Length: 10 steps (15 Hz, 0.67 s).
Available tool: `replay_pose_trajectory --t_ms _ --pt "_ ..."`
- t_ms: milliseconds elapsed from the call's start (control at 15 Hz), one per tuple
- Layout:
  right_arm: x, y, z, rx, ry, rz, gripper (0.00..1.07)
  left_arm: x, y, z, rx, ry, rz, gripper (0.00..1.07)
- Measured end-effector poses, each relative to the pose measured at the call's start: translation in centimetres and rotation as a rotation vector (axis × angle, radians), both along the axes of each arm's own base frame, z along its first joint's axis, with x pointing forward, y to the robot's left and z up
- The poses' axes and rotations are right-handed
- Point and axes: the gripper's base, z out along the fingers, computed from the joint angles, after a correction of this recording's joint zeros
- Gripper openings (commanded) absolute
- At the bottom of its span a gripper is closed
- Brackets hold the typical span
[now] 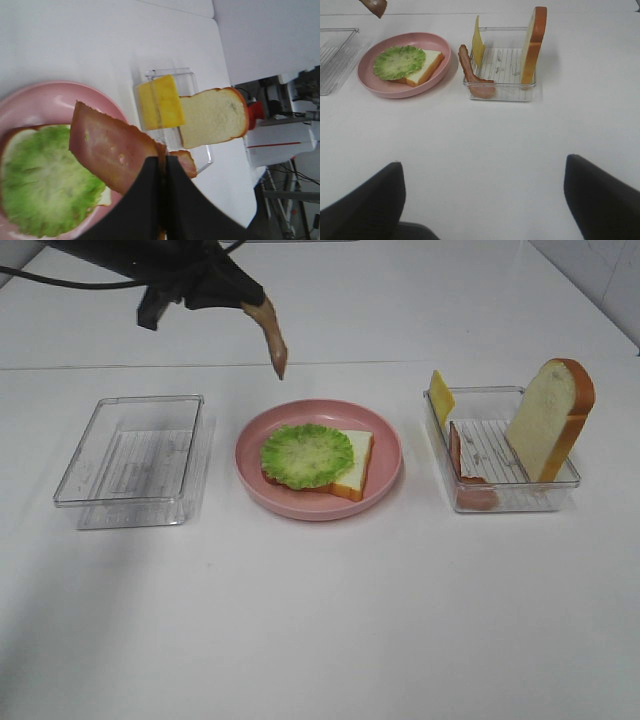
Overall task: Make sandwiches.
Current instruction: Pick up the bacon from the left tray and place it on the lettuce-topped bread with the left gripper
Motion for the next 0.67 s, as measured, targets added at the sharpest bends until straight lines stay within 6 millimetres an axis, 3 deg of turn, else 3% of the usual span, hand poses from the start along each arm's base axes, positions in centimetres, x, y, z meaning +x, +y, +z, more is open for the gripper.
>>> replay_pose_trajectory --t_ms 400,667 --pt "0.0 0.0 0.0 0.000 0.000 0.000 0.81 0.1 -5.4 -4.9 -0.165 0.039 -0.073 0.00" --pt "0.0 0.0 0.0 0.000 0.000 0.000 0.81 -0.1 -6.4 -6.9 -0.187 0.076 -0.106 0.00"
